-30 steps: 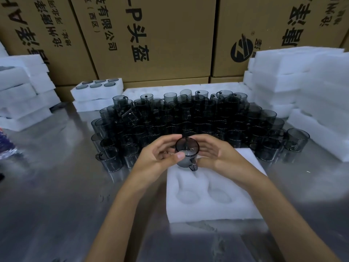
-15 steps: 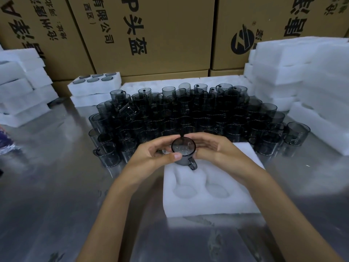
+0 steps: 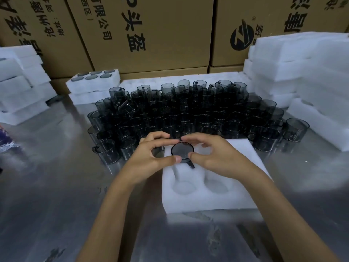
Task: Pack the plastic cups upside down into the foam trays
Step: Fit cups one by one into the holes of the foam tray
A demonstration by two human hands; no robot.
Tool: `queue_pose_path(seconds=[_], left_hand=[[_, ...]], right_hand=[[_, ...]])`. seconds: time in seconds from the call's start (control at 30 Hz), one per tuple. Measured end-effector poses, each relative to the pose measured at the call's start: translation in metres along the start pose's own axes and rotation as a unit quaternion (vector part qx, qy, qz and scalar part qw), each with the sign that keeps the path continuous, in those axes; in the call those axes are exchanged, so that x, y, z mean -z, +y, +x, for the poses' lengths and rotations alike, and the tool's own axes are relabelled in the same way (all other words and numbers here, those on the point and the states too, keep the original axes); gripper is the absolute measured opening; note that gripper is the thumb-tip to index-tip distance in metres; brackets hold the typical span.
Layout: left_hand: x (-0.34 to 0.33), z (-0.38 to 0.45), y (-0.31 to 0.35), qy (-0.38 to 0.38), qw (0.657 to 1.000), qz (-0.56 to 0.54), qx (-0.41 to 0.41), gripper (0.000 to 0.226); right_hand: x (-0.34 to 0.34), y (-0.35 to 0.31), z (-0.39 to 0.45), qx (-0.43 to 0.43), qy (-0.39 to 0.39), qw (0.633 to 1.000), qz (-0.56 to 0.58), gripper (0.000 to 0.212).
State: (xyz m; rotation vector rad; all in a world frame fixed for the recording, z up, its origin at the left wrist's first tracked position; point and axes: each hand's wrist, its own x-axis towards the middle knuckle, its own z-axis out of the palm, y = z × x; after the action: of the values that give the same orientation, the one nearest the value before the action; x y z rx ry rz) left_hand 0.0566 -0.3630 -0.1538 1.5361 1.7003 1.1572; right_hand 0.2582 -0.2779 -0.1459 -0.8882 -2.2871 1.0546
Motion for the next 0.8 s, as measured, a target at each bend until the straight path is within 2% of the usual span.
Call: queue_pose_path(seconds=[0.1,0.17,0.4,0.53,0.63,0.7,0.8], left_hand=[[-0.002,0.0,-0.001,-0.001,0.998,0.062,-0.017,0.039],[-0.003,0.0,-0.003,0.002,0.997,0.076,-0.022,0.039],[-0.006,0.0,-0.005,0.012,0.998,0.055,-0.034,0.03],[-0.013,0.008,-0.012,0.143,0.989,0.006,-0.042,0.025],[-0.012,0.014,-0.02,0.2,0.974,0.098,-0.026,0.033],[-0.01,0.016,-0.027,0.186,0.971,0.151,-0.001,0.034],[-0.013,0.018,-0.03,0.16,0.972,0.174,0.019,0.035]], right_hand=[[-0.002,0.005,-0.004,0.012,0.012,0.99,-0.138,0.042],[-0.001,0.007,-0.004,0.007,0.003,0.985,-0.171,0.042],[0.003,0.012,0.0,-0.001,0.009,0.987,-0.163,0.036],[0.0,0.017,0.001,0.012,0.045,0.989,-0.142,0.031],[0.0,0.018,0.0,0.016,0.049,0.99,-0.128,0.03],[0.0,0.018,0.0,0.014,0.047,0.991,-0.127,0.029],[0.0,0.017,0.0,0.011,0.048,0.99,-0.129,0.03]])
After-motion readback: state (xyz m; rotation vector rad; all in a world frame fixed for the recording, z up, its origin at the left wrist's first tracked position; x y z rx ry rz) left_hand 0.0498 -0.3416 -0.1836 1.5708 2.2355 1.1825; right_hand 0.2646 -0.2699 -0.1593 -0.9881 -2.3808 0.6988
